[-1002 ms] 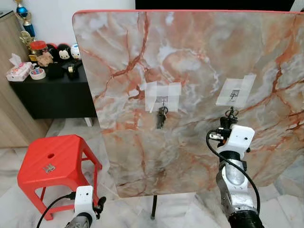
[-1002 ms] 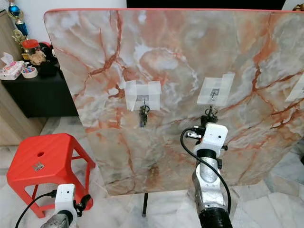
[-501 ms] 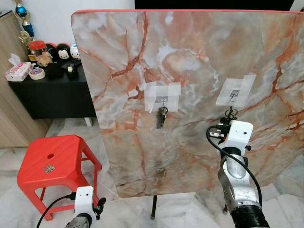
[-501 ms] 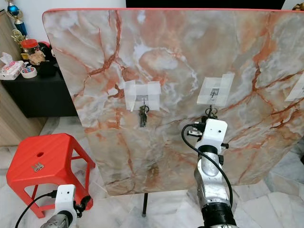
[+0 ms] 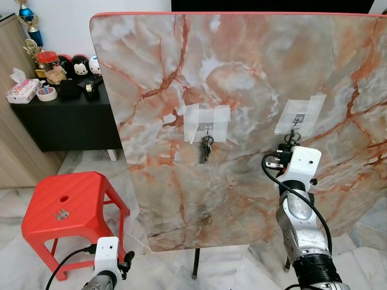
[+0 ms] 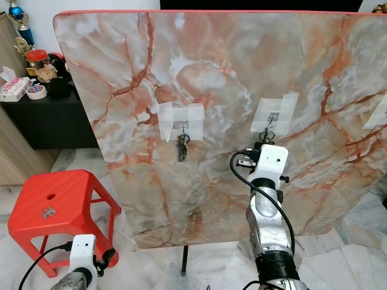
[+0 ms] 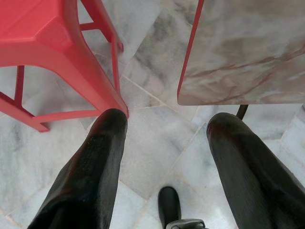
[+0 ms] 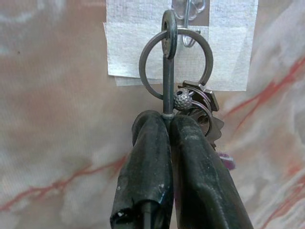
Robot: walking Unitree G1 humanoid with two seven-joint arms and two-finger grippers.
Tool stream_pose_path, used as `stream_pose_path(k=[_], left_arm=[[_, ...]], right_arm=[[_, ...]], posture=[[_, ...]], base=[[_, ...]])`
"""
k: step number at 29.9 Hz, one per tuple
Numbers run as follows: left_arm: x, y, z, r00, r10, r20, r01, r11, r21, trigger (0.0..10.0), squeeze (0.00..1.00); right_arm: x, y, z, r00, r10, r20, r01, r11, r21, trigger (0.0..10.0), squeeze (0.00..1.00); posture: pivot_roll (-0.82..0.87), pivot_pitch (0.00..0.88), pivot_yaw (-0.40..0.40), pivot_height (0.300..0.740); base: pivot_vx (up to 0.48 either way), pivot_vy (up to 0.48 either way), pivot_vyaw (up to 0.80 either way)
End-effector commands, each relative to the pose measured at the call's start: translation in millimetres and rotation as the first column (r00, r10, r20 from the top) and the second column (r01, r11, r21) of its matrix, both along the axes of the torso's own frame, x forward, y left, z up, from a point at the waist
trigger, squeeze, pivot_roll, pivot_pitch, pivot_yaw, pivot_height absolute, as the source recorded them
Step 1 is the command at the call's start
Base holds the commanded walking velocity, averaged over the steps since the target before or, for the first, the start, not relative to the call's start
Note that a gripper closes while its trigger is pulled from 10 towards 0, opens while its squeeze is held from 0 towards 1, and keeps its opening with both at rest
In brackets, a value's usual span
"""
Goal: Hang keys on a hook
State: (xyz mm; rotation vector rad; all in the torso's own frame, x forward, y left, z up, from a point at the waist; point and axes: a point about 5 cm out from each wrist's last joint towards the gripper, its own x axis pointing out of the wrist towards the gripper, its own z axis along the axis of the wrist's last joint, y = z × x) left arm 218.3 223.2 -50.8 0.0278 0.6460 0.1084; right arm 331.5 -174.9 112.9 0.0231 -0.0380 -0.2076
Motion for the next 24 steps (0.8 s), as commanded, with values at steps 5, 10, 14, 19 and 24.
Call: stream_pose_path(k=[5, 10, 14, 19, 24], left_arm=[[-1.2, 1.7, -0.7, 1.000, -0.004, -0.011, 0.004, 1.000, 0.016, 10.0, 0.00], [-1.3, 1.2, -0.8, 1.000, -0.004, -0.011, 0.004, 1.000, 0.017, 10.0, 0.00], [-0.2, 0.4, 0.0, 1.000, -0.006, -0.002, 0.006, 1.000, 0.019, 10.0, 0.00], [-0.5, 0.9, -0.1, 1.000, -0.005, -0.005, 0.006, 1.000, 0.019, 10.0, 0.00], [-1.0, 2.1, -0.4, 1.000, -0.005, -0.011, 0.006, 1.000, 0.021, 10.0, 0.00]], right_arm=[[5.8, -2.3, 15.0, 0.999, -0.003, 0.048, 0.004, 1.000, -0.002, 10.0, 0.00], [7.0, -3.9, 13.7, 0.999, -0.009, 0.043, 0.009, 1.000, -0.001, 10.0, 0.00], [7.8, -4.2, 14.4, 0.999, -0.011, 0.044, 0.011, 1.000, 0.000, 10.0, 0.00], [10.3, -7.5, 13.2, 0.999, -0.016, 0.035, 0.016, 1.000, 0.000, 10.0, 0.00], [11.6, -9.0, 12.7, 0.999, -0.021, 0.031, 0.021, 1.000, 0.004, 10.0, 0.00]], posture=[[0.01, 0.000, -0.031, 0.740], [0.01, 0.000, -0.031, 0.740], [0.01, 0.000, -0.031, 0.740], [0.02, 0.000, -0.029, 0.740], [0.02, 0.000, -0.029, 0.740]], base=[[0.000, 0.000, 0.00], [0.000, 0.000, 0.00], [0.000, 0.000, 0.00], [0.000, 0.000, 0.00], [0.000, 0.000, 0.00]])
